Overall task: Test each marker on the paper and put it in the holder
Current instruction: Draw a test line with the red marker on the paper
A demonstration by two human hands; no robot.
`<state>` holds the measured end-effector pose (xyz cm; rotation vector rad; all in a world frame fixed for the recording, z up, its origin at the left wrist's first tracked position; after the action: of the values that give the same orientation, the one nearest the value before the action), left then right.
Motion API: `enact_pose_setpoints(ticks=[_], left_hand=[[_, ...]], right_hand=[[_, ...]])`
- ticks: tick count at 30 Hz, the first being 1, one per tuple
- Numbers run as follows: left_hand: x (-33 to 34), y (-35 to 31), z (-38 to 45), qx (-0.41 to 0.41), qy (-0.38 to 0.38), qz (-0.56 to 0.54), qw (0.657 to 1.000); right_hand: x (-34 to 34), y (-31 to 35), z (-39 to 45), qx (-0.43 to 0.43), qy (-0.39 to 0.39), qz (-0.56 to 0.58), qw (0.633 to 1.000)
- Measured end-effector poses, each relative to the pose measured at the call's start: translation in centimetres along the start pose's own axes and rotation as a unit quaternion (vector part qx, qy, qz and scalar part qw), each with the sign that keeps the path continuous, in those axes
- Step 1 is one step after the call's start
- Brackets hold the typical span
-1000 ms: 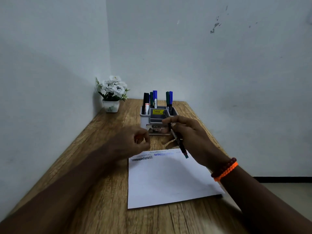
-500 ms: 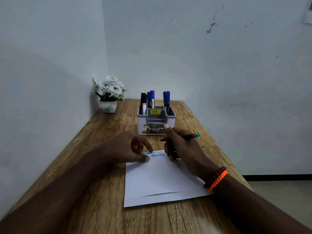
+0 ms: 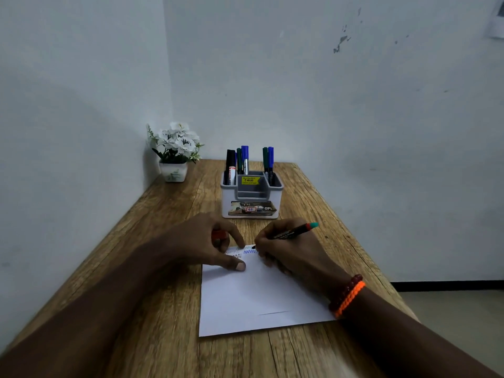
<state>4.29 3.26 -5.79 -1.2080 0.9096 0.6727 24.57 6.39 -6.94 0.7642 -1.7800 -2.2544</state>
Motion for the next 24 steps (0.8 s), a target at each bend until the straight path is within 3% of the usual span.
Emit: enact_pose_setpoints(ticks=[8,24], left_hand=[[0.0,-0.5,-0.2,-0.007,0.005,0.007,1.000],[0.0,-0.6,-0.3,-0.001,0.010,-0.005,1.000]], right_hand=[[0.2,0.4,-0.1,0.011,-0.047,-0.018,0.999],[0.4,1.1,-0.5,-0.002,-0.038,-0.031,0.999]])
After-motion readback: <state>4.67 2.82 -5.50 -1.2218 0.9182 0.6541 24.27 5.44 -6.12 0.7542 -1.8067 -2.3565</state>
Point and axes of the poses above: each hand's wrist, its own z-axis towards the middle knuckle, its own x-axis out of the palm, y = z × x, the point moved 4 cm from there along z, towards the middle knuckle, and after that the axes turned 2 degrees about z, right-handed, at the moved point
